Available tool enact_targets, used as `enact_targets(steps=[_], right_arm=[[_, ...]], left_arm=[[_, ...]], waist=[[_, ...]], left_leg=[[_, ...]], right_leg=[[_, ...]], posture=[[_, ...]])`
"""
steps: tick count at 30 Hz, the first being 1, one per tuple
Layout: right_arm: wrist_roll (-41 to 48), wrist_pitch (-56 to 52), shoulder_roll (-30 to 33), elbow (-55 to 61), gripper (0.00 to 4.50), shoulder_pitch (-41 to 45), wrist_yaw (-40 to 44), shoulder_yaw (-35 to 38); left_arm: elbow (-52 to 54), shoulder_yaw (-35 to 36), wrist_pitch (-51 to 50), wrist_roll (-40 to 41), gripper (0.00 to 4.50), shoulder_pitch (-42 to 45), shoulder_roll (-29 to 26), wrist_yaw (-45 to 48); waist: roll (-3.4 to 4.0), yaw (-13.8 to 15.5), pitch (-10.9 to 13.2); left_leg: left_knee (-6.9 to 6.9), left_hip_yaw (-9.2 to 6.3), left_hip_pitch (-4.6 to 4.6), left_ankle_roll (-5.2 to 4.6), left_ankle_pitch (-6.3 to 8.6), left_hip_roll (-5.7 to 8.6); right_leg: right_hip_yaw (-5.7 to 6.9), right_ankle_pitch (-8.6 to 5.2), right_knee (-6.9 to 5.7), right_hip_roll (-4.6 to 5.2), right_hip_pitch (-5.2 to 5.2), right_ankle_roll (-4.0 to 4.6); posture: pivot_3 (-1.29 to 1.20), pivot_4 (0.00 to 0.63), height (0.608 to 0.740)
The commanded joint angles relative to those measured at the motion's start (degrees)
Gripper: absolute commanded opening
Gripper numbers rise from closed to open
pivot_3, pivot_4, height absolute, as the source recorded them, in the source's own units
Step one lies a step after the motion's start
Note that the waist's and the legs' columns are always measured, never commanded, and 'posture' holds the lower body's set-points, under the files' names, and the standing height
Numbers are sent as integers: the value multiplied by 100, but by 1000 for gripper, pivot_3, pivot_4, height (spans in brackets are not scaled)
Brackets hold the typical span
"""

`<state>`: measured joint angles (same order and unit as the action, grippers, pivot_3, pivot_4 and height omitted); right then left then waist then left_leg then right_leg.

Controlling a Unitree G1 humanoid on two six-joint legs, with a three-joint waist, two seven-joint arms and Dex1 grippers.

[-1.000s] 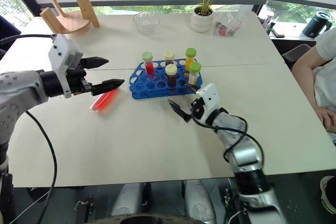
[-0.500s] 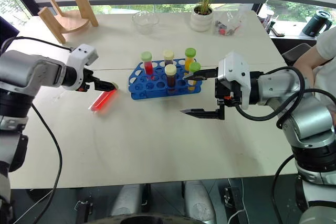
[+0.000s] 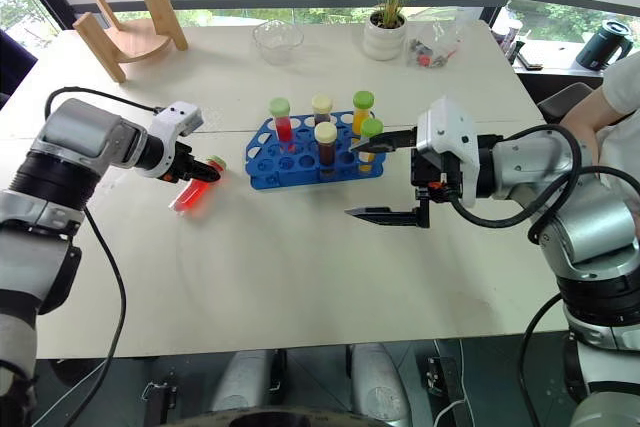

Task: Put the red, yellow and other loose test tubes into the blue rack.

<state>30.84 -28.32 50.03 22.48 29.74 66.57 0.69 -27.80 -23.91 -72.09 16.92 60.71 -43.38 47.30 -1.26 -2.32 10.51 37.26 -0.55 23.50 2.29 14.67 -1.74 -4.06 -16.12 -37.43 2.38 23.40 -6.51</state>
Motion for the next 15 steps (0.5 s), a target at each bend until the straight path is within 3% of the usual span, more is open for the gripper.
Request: enact_targets(steps=[1,7,12,15], right_arm=[[25,36,95,176,4500,82,-107,227],[31,23,112,169,4500,57,-247,281],[76,-70,35,271,4500,-130,-559,410],[30,-100,-79,363,4500,-276,-831,443]], left_arm=[[101,-42,8,-153,784,-89,-57,143],[147,396,263,-254,736,-70,-120,117],[973,2067,1154,495,736,-20,-248,341],[1733,3045,1600,1125,736,-386,11,429]], waist=[[0,4,0],[0,-5,0],[-22,15,14],[-21,25,13]], left_leg=[[0,0,0,0,0,0],[1,0,-2,0,0,0],[3,-2,6,1,0,-4],[0,3,8,1,-1,2]], right_leg=[[0,0,0,0,0,0],[0,0,-2,1,-1,0],[4,0,-6,2,7,0],[5,0,-1,18,6,0]], posture=[[0,150,740],[0,150,740],[0,150,740],[0,150,740]])
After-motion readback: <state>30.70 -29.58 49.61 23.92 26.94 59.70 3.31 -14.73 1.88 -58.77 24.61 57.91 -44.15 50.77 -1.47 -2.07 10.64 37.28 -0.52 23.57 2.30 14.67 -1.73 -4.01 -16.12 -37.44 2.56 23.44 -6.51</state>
